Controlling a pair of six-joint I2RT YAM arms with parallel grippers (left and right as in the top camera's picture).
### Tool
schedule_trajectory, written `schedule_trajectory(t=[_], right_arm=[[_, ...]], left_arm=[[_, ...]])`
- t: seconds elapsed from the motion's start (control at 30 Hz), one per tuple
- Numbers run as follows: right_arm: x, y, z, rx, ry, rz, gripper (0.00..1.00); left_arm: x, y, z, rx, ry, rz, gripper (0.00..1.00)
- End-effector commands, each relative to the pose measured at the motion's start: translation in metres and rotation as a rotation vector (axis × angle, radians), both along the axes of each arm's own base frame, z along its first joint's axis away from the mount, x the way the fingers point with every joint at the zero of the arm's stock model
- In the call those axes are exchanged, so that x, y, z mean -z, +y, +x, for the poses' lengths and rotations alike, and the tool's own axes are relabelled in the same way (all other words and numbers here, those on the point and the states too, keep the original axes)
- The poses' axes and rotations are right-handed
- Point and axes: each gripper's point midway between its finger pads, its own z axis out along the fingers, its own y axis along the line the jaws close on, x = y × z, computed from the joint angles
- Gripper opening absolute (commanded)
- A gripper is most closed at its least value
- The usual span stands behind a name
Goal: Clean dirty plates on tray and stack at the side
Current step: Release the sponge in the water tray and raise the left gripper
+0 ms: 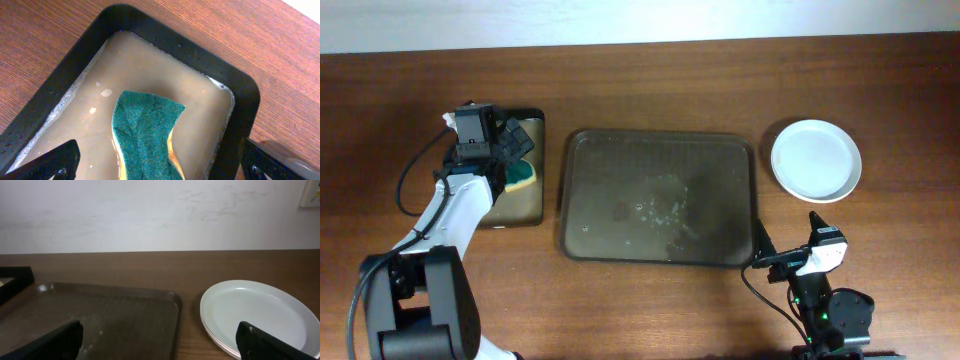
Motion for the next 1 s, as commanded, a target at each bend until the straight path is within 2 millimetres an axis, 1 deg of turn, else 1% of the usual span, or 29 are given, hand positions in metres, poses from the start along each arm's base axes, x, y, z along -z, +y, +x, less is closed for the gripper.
schedule_trajectory(t=[0.0,0.53,0.57,0.63,0.7,0.8,0.83,0.93,0.97], right_arm=[[0.002,-0.004,0.000,0.022,0.001,0.014,0.98],[0.002,-0.004,0.000,0.022,0.000,0.014,0.98],[0.002,-0.004,0.000,0.022,0.001,0.014,0.98],[0.002,-0.004,0.000,0.022,0.001,0.014,0.98],[0.002,-0.004,0.000,0.022,0.000,0.014,0.98],[0.002,-0.004,0.000,0.022,0.001,0.014,0.98],[0.002,-0.004,0.000,0.022,0.001,0.014,0.98],[0.002,-0.004,0.000,0.022,0.001,0.014,0.98],[0.002,-0.004,0.000,0.022,0.001,0.014,0.98]], left_arm=[[-0.010,0.001,0.001,0.005,-0.023,0.006,0.99],[-0.011,0.001,0.002,0.005,-0.025,0.005,1.00],[-0.007,0.001,0.002,0.005,-0.016,0.005,0.99],[-0.003,0.001,-0.002,0.006,0.003,0.004,0.99],[-0.005,0.001,-0.007,0.006,0.017,0.003,0.99],[-0.014,0.000,-0.018,0.006,0.036,0.001,0.99],[-0.021,0.000,-0.024,0.006,0.040,0.002,0.99],[-0.049,-0.001,-0.045,0.005,0.036,0.003,0.99],[-0.063,0.002,-0.055,-0.010,0.027,0.021,0.99]])
